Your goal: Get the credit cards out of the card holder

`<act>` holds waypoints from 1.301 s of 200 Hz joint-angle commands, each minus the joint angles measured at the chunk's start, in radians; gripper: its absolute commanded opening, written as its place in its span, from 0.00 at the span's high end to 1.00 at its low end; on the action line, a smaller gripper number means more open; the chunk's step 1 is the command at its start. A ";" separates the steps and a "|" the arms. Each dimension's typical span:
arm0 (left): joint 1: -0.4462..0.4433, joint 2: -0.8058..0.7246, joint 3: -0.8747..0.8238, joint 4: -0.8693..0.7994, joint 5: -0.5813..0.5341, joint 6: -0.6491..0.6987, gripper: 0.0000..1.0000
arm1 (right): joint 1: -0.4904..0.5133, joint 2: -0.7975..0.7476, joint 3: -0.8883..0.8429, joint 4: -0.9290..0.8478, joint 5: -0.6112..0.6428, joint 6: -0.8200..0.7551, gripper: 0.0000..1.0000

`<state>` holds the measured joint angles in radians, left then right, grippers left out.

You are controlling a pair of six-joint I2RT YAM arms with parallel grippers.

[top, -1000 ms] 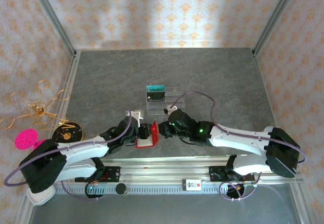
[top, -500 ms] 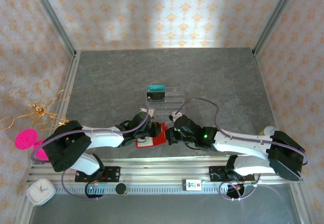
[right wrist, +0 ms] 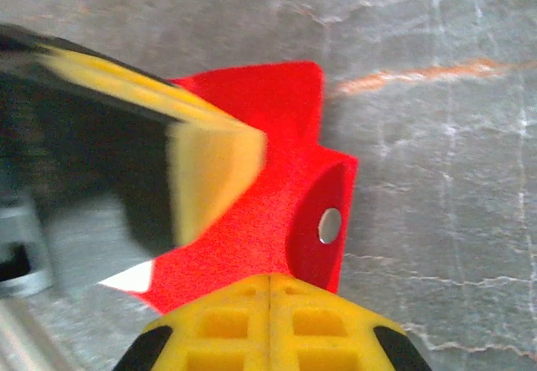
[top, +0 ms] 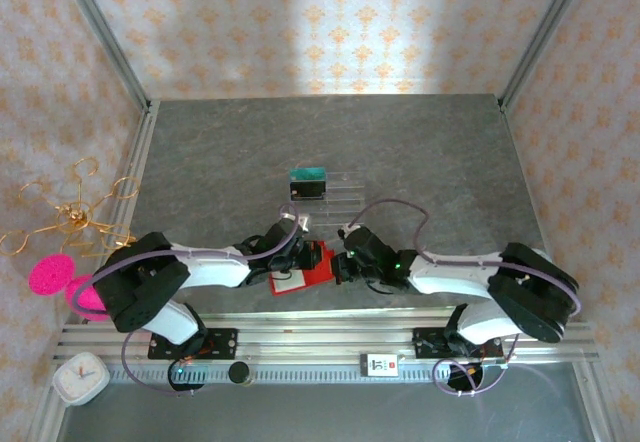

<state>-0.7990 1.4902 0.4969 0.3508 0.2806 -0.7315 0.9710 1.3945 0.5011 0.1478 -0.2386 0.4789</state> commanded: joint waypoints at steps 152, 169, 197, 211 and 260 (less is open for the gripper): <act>0.071 -0.657 -0.244 -0.304 -0.253 -0.096 0.42 | 0.077 -0.114 0.070 -0.137 0.217 -0.014 0.69; 0.070 -0.664 -0.230 -0.288 -0.252 -0.086 0.41 | 0.085 -0.175 0.083 -0.171 0.235 -0.014 0.61; 0.069 -0.650 -0.214 -0.271 -0.240 -0.082 0.41 | 0.102 -0.278 0.109 -0.240 0.256 -0.016 0.56; 0.069 -0.642 -0.208 -0.266 -0.237 -0.079 0.41 | 0.114 -0.322 0.116 -0.245 0.222 -0.025 0.54; 0.072 -0.669 -0.164 -0.335 -0.266 -0.052 0.44 | 0.236 -0.178 0.212 -0.242 0.213 -0.063 0.51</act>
<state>-0.7368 0.8467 0.2798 0.0608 0.0566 -0.8135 1.1561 1.1248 0.6498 -0.0582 -0.0738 0.4469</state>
